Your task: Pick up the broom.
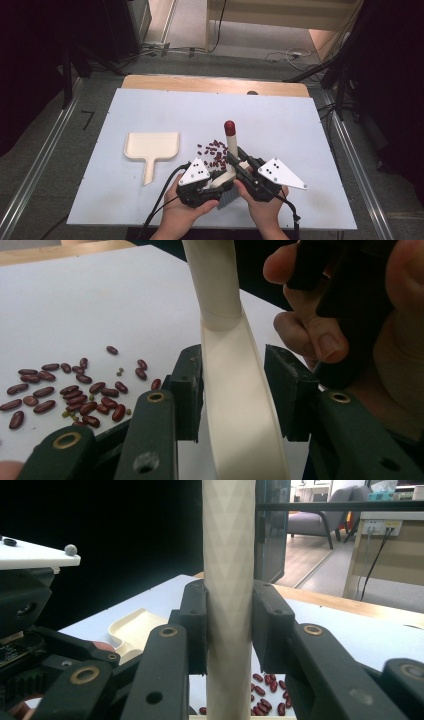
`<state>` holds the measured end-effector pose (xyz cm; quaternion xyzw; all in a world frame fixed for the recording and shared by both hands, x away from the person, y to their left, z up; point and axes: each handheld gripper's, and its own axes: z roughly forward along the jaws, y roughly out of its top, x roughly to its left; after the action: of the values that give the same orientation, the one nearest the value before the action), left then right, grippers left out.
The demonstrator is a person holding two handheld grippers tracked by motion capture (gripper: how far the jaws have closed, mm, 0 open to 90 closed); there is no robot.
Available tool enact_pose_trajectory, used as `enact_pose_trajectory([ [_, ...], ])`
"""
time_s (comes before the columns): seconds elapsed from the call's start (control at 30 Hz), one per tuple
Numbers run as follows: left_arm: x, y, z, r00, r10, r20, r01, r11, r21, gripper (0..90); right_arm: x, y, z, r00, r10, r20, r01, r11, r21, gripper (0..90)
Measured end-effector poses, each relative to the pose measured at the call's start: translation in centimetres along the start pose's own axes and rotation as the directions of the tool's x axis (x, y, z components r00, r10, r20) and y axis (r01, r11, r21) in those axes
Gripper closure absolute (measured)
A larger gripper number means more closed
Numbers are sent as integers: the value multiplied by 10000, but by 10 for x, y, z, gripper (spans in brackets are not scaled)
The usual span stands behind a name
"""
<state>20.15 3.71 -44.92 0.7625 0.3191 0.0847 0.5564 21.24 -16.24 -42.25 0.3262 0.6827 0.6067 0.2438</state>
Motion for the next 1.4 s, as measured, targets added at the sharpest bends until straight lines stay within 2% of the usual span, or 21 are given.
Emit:
enact_pose_trajectory([
  [0.2, 2, 0, -1, 9998, -191, 72, 191, 9998, -37, 633, 1, 0, 0, 10000, -28, 54, 29, 10000, -69, 688],
  [0.43, 1, 0, 1, 9995, -298, 63, 298, 9995, 133, 644, 2, 1, -1, 9999, -91, 106, 93, 9998, -191, 688],
  [0.67, 5, 0, -1, 9984, -559, 41, 557, 9978, 367, 670, 3, 0, -1, 9998, -130, 129, 132, 9997, -195, 687],
  [0.8, 8, -1, -4, 9997, -227, -126, 231, 9992, 314, 678, 4, 1, -1, 9999, -110, -1, 110, 9998, -137, 682],
  [0.87, 10, 0, -6, 9998, -67, -209, 74, 9994, 338, 679, 2, 4, -1, 9991, -168, -394, 162, 9997, -167, 603],
  [0.93, 15, 0, -9, 9998, -51, -189, 58, 9993, 366, 679, 0, 9, -4, 9975, -424, -567, 413, 9989, -204, 530],
  [1.0, 19, 1, -13, 10000, -3, -65, 5, 9995, 318, 679, -4, 16, -8, 9921, -714, -1035, 711, 9974, -60, 496],
  [1.07, 22, 2, -17, 9997, 188, -147, -184, 9994, 300, 679, -7, 20, -9, 9892, -850, -1191, 860, 9963, 32, 485],
  [1.1, 24, 3, -19, 9993, 316, -183, -310, 9990, 325, 679, -14, 25, -14, 9827, -1117, -1475, 1160, 9930, 207, 477],
  [1.17, 28, 4, -24, 9984, 551, -131, -547, 9980, 301, 679, -17, 27, -16, 9801, -1251, -1542, 1312, 9909, 296, 471],
  [1.23, 32, 5, -29, 9962, 870, 86, -872, 9959, 230, 679, -26, 30, -20, 9758, -1233, -1806, 1352, 9893, 549, 468],
  [1.27, 34, 5, -31, 9935, 1131, 132, -1133, 9933, 209, 679, -35, 32, -23, 9740, -1138, -1961, 1324, 9876, 846, 461],
  [1.3, 36, 5, -34, 9895, 1439, 166, -1443, 9892, 264, 679, -35, 32, -23, 9740, -1138, -1961, 1324, 9876, 846, 461],
  [1.37, 41, 5, -38, 9856, 1676, 234, -1684, 9849, 404, 679, -48, 34, -25, 9724, -1023, -2098, 1323, 9821, 1343, 455],
  [1.4, 45, 4, -41, 9838, 1774, 273, -1785, 9828, 465, 679, -52, 33, -24, 9691, -1099, -2207, 1436, 9793, 1429, 451],
])
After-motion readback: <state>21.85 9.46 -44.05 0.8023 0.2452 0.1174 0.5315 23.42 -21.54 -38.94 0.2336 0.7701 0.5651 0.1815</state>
